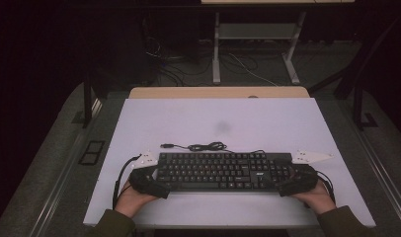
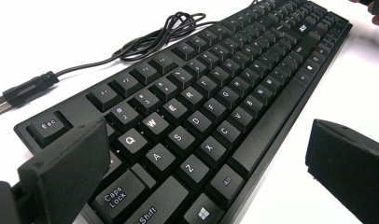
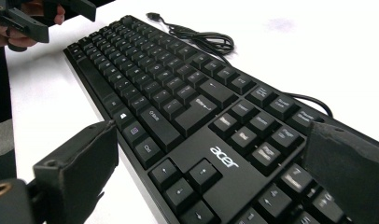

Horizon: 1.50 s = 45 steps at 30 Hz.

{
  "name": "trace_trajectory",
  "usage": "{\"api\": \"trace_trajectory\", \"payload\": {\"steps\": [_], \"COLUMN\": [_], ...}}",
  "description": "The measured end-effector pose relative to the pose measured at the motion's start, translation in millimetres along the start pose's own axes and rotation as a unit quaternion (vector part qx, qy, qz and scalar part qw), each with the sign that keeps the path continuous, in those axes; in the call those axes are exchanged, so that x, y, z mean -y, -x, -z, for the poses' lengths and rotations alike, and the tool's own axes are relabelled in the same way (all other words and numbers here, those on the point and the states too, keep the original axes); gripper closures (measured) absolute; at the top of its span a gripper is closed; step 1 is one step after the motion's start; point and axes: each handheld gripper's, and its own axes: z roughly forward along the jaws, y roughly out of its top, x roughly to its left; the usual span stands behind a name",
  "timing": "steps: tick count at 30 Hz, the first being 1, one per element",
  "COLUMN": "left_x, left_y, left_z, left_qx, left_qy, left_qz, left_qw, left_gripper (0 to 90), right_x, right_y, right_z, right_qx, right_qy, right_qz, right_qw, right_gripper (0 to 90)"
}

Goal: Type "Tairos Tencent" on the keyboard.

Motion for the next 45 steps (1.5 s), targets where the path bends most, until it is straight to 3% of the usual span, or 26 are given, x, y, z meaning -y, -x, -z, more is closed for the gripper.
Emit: {"api": "trace_trajectory", "payload": {"steps": [24, 45], "left_x": [-1.3, -0.3], "left_y": [2.6, 2.9], "left_z": [1.5, 1.9], "left_qx": [0.002, 0.004], "left_qy": [0.007, 0.008], "left_qz": [-0.001, -0.001], "left_qw": [1.0, 1.0], "left_gripper": [0.0, 0.0], "right_x": [-16.1, -24.6], "right_y": [-9.1, -13.3], "right_z": [-17.7, -32.6], "right_qx": [-0.023, -0.043], "right_qy": [0.018, 0.016], "right_qz": [-0.002, 0.001], "right_qw": [0.9996, 0.9989], "right_gripper": [3.3, 3.3]}}
